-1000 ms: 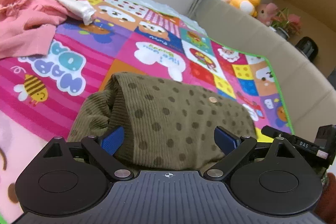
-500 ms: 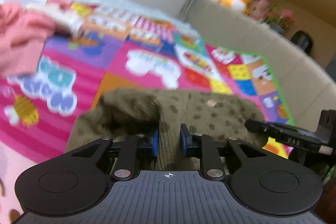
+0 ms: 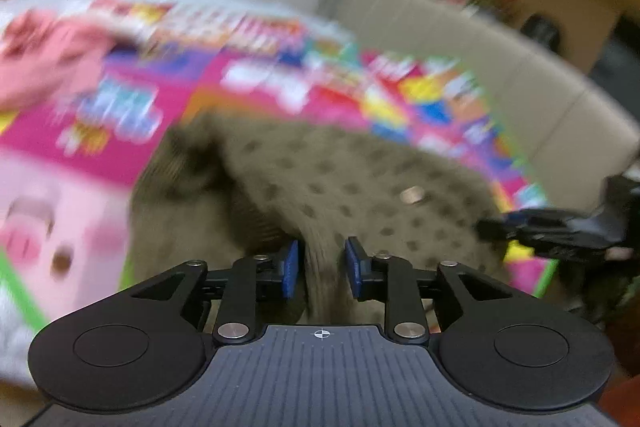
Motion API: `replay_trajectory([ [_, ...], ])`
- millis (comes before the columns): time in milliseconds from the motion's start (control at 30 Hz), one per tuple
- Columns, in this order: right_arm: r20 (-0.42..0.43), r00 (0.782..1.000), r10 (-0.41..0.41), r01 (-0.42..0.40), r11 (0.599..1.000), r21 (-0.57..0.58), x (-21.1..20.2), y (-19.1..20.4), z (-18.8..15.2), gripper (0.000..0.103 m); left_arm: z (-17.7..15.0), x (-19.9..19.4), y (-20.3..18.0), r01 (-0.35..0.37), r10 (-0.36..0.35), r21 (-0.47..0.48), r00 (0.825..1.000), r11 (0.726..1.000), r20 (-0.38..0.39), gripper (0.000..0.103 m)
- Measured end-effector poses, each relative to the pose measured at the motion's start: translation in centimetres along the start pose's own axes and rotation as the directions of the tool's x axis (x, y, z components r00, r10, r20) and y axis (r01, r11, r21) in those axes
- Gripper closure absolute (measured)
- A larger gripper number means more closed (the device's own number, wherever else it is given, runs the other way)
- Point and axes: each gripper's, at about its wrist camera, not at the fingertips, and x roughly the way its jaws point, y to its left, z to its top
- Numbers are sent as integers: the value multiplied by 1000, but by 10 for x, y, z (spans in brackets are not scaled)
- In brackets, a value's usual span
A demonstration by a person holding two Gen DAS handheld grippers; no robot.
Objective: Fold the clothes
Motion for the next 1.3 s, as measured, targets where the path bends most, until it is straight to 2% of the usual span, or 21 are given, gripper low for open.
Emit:
replay_trajectory([
  [33, -18, 1000, -21, 21, 1000, -8, 3, 0, -8, 65, -2, 0, 3, -22, 22, 2, 1000, 1000, -5, 67],
  [67, -25, 999, -37, 37, 999, -18, 4, -1, -14, 55, -4, 0, 5, -44, 44, 4, 999, 999, -10, 57],
  [100, -21, 999, -50, 49, 998, -26, 1, -2, -16, 50, -6, 0, 8, -66, 66, 6, 998, 998, -15, 48],
  [167, -7, 997, -73, 73, 997, -40, -6, -4, -17, 37, -3, -5, 9, -81, 81, 15, 997, 997, 4, 44],
  [233, 25, 996, -86, 87, 996, -37, -14, -8, -12, 33, 6, -15, 6, -71, 70, 25, 997, 997, 44, 37],
  [300, 62, 996, -64, 64, 998, 4, -21, -13, -4, 29, 15, -23, -1, -7, 3, 33, 995, 999, 97, 25],
  [400, 97, 995, -22, 12, 994, 104, -18, -25, 11, 25, 24, -21, -13, 93, -101, 63, 983, 994, 151, 16],
  [500, 99, 995, 22, -44, 974, 223, 4, -40, 20, 24, 29, 1, -22, 174, -182, 61, 972, 983, 146, 13],
  [700, 30, 990, 138, -136, 869, 475, 59, -67, 16, 24, 33, 62, -11, 172, -172, -24, 985, 985, 30, 14],
  [800, 30, 981, 192, -184, 865, 467, 71, -61, 23, 24, 33, 70, 2, 188, -187, -70, 982, 980, 13, 14],
  [867, 37, 978, 204, -200, 877, 437, 75, -55, 33, 24, 32, 73, 5, 188, -188, -77, 982, 979, 4, 14],
  [967, 132, 972, 195, -233, 880, 415, 62, -56, 55, 25, 31, 76, 2, 169, -169, -48, 986, 984, -7, 13],
  [1033, 221, 952, 212, -291, 853, 434, 47, -65, 67, 25, 30, 76, 1, 162, -162, -29, 987, 986, -9, 13],
  [1133, 273, 950, 154, -259, 876, 407, 28, -71, 76, 25, 30, 76, 4, 164, -164, -28, 986, 986, -7, 13],
  [1233, 233, 972, -15, -61, 947, 315, 18, -66, 79, 25, 30, 75, 9, 175, -176, -44, 984, 984, -2, 13],
  [1300, 209, 975, -77, 15, 959, 283, 17, -65, 77, 25, 29, 75, 10, 183, -183, -45, 983, 982, 1, 13],
])
